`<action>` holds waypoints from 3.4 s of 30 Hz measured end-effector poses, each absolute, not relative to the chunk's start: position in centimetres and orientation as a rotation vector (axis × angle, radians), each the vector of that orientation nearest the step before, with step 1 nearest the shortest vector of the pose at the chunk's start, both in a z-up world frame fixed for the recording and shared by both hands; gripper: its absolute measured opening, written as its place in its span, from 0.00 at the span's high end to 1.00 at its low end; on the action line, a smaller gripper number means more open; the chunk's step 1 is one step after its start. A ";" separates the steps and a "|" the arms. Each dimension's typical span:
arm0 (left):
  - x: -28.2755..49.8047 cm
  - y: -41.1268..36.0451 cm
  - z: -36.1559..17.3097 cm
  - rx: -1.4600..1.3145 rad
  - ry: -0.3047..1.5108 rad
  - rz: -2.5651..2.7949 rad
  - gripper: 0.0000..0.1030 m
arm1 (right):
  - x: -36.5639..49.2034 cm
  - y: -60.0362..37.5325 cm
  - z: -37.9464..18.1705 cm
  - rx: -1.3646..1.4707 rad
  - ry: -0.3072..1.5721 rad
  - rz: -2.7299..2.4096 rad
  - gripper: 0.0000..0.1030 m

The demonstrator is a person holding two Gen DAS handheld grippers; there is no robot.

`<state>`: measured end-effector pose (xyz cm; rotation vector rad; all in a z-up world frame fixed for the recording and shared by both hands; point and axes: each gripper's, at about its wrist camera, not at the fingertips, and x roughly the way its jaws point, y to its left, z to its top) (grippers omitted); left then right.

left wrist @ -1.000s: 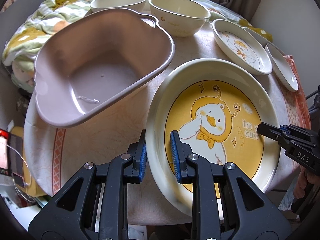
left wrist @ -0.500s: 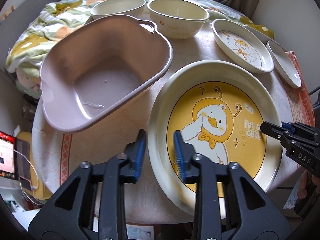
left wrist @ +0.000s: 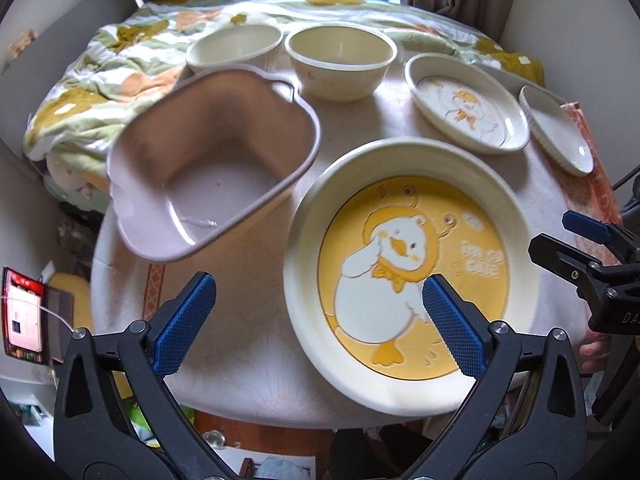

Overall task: Organize plates and bowls
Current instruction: 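Move both grippers to the white round plate, then grasp the rim of the white round plate with both grippers, then carry the white round plate with both grippers and lower it onto the yellow plate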

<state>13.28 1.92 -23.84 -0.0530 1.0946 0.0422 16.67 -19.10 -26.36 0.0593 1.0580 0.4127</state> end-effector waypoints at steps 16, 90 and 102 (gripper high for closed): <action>18.9 -8.1 -9.2 0.074 0.829 -0.383 0.00 | 13.7 -29.2 -14.1 0.201 0.889 0.123 0.00; 36.5 -21.1 -19.1 0.175 1.111 -0.548 0.86 | 24.0 -40.2 -21.4 0.538 0.974 -0.065 0.88; 24.8 -9.3 -16.4 0.076 1.079 -0.357 0.86 | 18.0 -30.5 -19.4 0.449 0.991 0.130 0.88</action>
